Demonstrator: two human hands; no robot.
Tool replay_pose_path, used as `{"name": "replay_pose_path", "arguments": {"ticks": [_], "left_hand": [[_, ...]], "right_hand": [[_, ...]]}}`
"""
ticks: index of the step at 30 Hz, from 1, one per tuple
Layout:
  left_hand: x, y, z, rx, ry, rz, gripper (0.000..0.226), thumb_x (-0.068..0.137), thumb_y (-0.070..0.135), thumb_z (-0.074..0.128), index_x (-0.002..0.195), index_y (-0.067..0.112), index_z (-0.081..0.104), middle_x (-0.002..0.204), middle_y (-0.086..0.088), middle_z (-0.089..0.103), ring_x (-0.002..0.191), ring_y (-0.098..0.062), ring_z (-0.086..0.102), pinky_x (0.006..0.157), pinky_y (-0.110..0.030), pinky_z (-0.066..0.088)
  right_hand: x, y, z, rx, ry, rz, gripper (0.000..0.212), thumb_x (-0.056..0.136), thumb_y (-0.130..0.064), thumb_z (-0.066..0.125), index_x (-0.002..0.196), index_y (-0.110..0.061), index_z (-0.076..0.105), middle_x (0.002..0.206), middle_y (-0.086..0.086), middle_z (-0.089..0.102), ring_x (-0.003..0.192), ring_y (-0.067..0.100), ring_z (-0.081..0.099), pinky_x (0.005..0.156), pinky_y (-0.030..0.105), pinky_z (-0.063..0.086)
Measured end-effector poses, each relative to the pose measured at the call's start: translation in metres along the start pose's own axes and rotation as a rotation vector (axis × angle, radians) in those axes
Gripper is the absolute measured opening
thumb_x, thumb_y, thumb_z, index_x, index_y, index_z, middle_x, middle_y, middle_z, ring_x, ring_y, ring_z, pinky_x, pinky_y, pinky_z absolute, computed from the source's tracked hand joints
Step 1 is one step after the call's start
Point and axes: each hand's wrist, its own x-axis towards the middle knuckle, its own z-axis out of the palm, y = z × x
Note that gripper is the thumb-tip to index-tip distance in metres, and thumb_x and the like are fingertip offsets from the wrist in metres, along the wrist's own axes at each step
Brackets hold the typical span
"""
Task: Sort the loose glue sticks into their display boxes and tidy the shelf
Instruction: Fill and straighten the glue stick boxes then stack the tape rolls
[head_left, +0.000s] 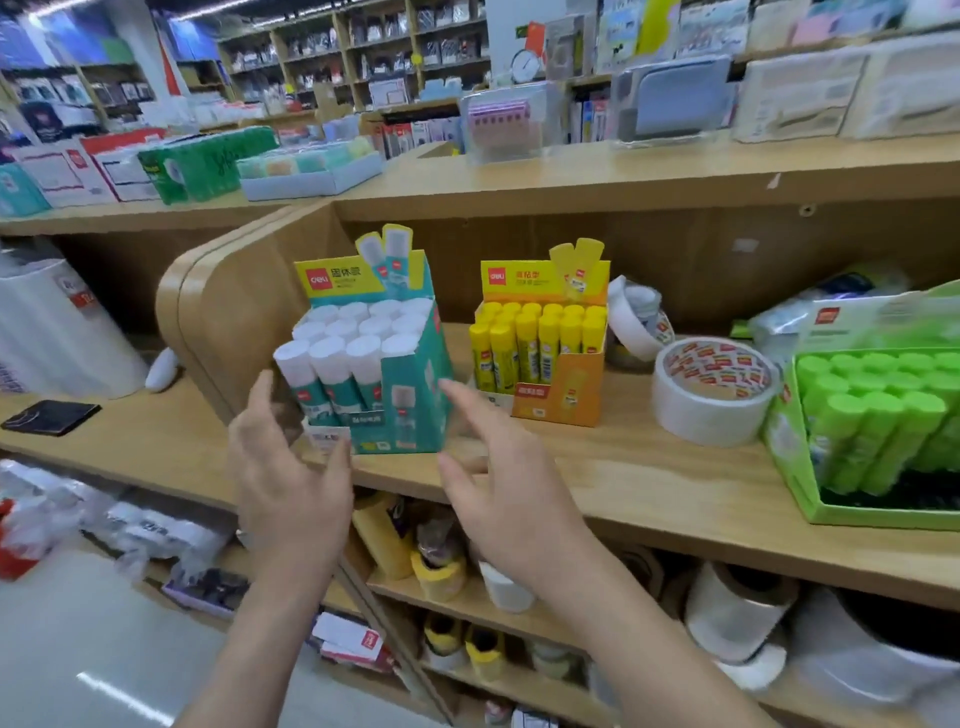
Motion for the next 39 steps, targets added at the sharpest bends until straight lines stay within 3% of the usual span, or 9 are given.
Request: {"name": "replay_pose_path", "arguments": {"ticks": [2, 6, 11, 15, 18, 21, 25, 31, 39], "left_hand": [[-0.024, 0.016, -0.004, -0.091, 0.027, 0.112, 0.055, 0.084, 0.009, 0.068, 0.132, 0.013, 0.043, 0.112, -0.012, 0.05, 0.094, -0.02, 0.052, 0.078, -0.031, 0.046], [-0.087, 0.044, 0.015, -0.275, -0.357, 0.384, 0.021, 0.087, 0.007, 0.062, 0.098, 0.025, 0.06, 0.089, 0.009, 0.058, 0.083, 0.003, 0.053, 0.075, -0.004, 0.039], [-0.144, 0.091, 0.045, -0.419, -0.764, 0.598, 0.018, 0.086, 0.011, 0.065, 0.098, 0.023, 0.069, 0.094, 0.015, 0.066, 0.085, 0.005, 0.056, 0.075, -0.006, 0.041], [-0.173, 0.149, 0.062, -0.533, -0.851, 0.787, 0.024, 0.09, 0.022, 0.053, 0.109, 0.018, 0.068, 0.106, 0.008, 0.065, 0.096, -0.006, 0.059, 0.083, -0.021, 0.048], [-0.192, 0.198, 0.081, -0.554, -0.797, 0.947, 0.028, 0.088, 0.019, 0.057, 0.115, 0.015, 0.066, 0.119, -0.002, 0.063, 0.106, -0.017, 0.055, 0.093, -0.022, 0.039], [-0.202, 0.247, 0.103, -0.519, -0.714, 1.077, 0.032, 0.086, 0.005, 0.061, 0.117, 0.01, 0.064, 0.127, -0.012, 0.061, 0.105, -0.03, 0.058, 0.088, -0.035, 0.047], [-0.209, 0.308, 0.137, -0.216, -0.596, 1.285, 0.044, 0.076, -0.004, 0.06, 0.119, 0.005, 0.062, 0.128, -0.019, 0.06, 0.103, -0.036, 0.061, 0.083, -0.04, 0.052], [-0.208, 0.376, 0.162, 0.359, -0.737, 1.369, 0.029, 0.093, 0.011, 0.042, 0.122, 0.009, 0.046, 0.122, -0.012, 0.058, 0.115, -0.033, 0.052, 0.08, -0.037, 0.04], [-0.211, 0.379, 0.187, 0.2, -0.682, 1.391, 0.031, 0.09, 0.005, 0.04, 0.12, 0.003, 0.048, 0.113, -0.018, 0.054, 0.104, -0.037, 0.048, 0.071, -0.041, 0.036]], "right_hand": [[-0.026, 0.001, -0.014, 0.026, 0.087, 0.024, 0.039, 0.093, -0.016, 0.054, 0.13, -0.028, 0.055, 0.116, -0.014, 0.062, 0.101, 0.004, 0.058, 0.087, 0.031, 0.053], [-0.085, 0.009, -0.042, 0.094, 0.333, 0.166, 0.022, 0.09, -0.015, 0.058, 0.101, -0.027, 0.073, 0.085, -0.017, 0.07, 0.077, 0.005, 0.066, 0.071, 0.022, 0.053], [-0.157, 0.014, -0.089, -0.063, 0.752, 0.28, 0.02, 0.088, -0.018, 0.058, 0.093, -0.033, 0.069, 0.082, -0.015, 0.07, 0.08, 0.006, 0.065, 0.07, 0.017, 0.05], [-0.207, 0.025, -0.143, -0.291, 1.17, 0.346, 0.022, 0.088, -0.005, 0.061, 0.101, -0.023, 0.062, 0.09, -0.004, 0.058, 0.078, 0.003, 0.057, 0.069, 0.008, 0.041], [-0.244, 0.062, -0.183, 0.123, 1.56, 0.581, 0.025, 0.091, -0.011, 0.059, 0.113, -0.019, 0.049, 0.095, 0.003, 0.052, 0.077, 0.006, 0.051, 0.071, 0.017, 0.042], [-0.264, 0.09, -0.206, 0.707, 1.524, 0.623, 0.036, 0.097, -0.012, 0.05, 0.129, -0.028, 0.044, 0.112, 0.007, 0.056, 0.103, 0.02, 0.058, 0.075, 0.037, 0.049], [-0.254, 0.088, -0.233, 0.557, 1.351, 0.505, 0.043, 0.096, -0.005, 0.049, 0.132, -0.029, 0.044, 0.112, 0.004, 0.057, 0.093, 0.014, 0.065, 0.069, 0.031, 0.053], [-0.248, 0.095, -0.273, 0.373, 1.166, 0.524, 0.045, 0.095, -0.004, 0.05, 0.133, -0.026, 0.042, 0.093, 0.005, 0.055, 0.079, 0.013, 0.064, 0.069, 0.031, 0.053], [-0.266, 0.099, -0.302, 0.406, 1.056, 0.486, 0.031, 0.098, -0.006, 0.048, 0.121, -0.026, 0.053, 0.09, 0.008, 0.058, 0.073, 0.015, 0.065, 0.059, 0.024, 0.051]]}}
